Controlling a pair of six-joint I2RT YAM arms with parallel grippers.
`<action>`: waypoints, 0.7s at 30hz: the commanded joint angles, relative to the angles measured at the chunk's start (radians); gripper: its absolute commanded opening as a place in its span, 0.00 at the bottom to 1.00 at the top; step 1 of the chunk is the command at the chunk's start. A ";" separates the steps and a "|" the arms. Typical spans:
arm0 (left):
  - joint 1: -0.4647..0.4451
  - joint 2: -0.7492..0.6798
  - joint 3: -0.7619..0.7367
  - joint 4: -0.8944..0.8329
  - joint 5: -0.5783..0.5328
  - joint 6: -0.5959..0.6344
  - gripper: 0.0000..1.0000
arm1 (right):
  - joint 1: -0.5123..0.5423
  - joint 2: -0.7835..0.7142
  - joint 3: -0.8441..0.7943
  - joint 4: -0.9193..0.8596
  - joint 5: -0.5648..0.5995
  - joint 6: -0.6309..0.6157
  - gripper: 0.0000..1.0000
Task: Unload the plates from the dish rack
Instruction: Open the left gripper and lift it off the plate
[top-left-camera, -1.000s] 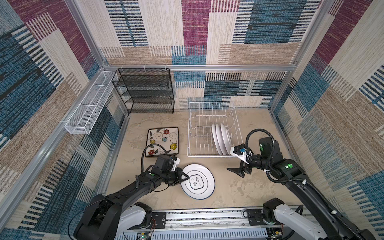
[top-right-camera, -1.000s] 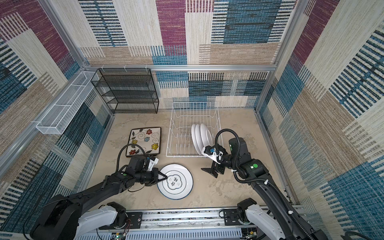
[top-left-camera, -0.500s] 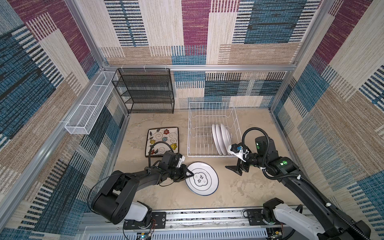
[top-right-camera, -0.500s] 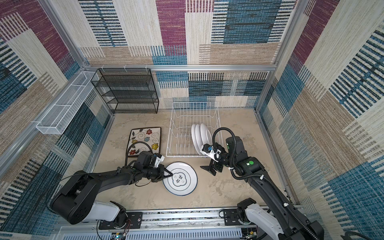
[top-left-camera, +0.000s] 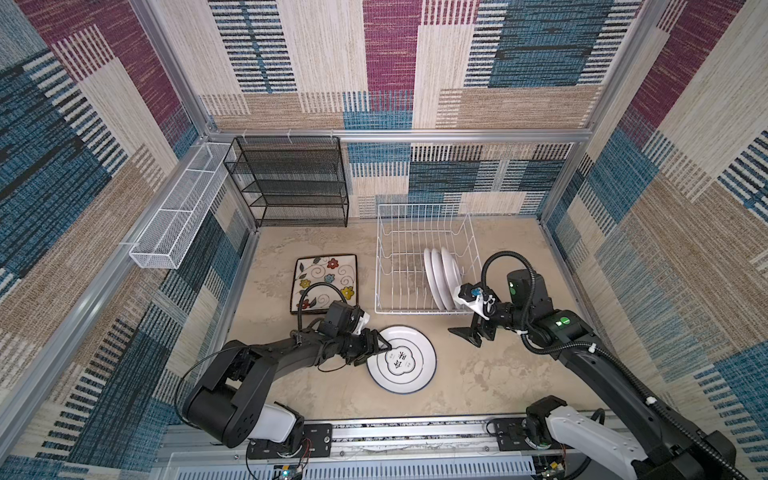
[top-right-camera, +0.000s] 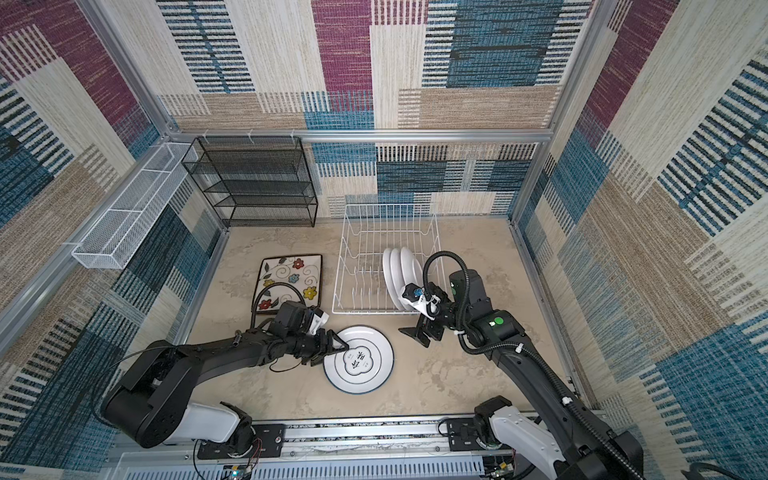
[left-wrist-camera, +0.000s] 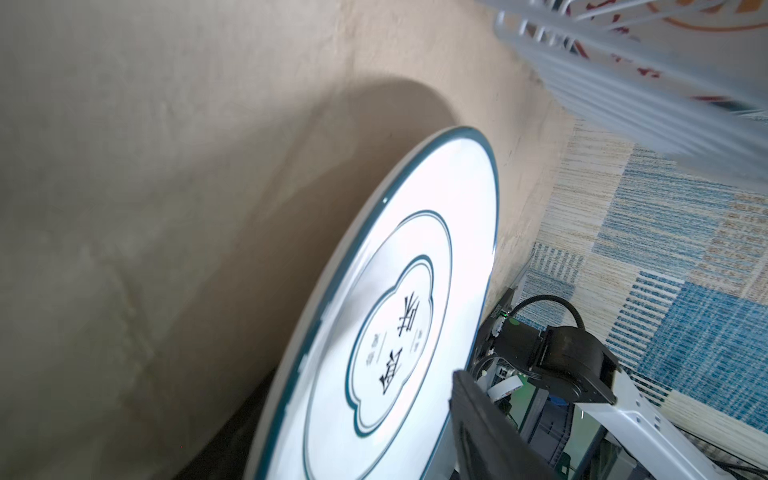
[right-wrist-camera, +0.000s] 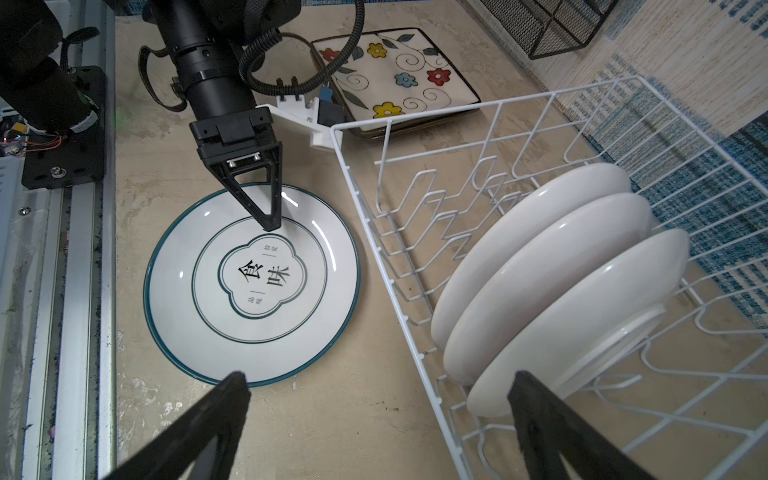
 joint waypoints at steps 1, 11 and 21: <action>0.001 -0.026 0.024 -0.113 -0.065 0.060 0.70 | 0.002 -0.002 0.001 0.036 0.017 0.014 1.00; 0.001 -0.131 0.067 -0.316 -0.255 0.091 0.77 | 0.003 -0.020 -0.006 0.053 0.056 0.045 1.00; 0.001 -0.335 0.247 -0.558 -0.378 0.129 0.79 | 0.002 -0.047 -0.021 0.105 0.126 0.114 1.00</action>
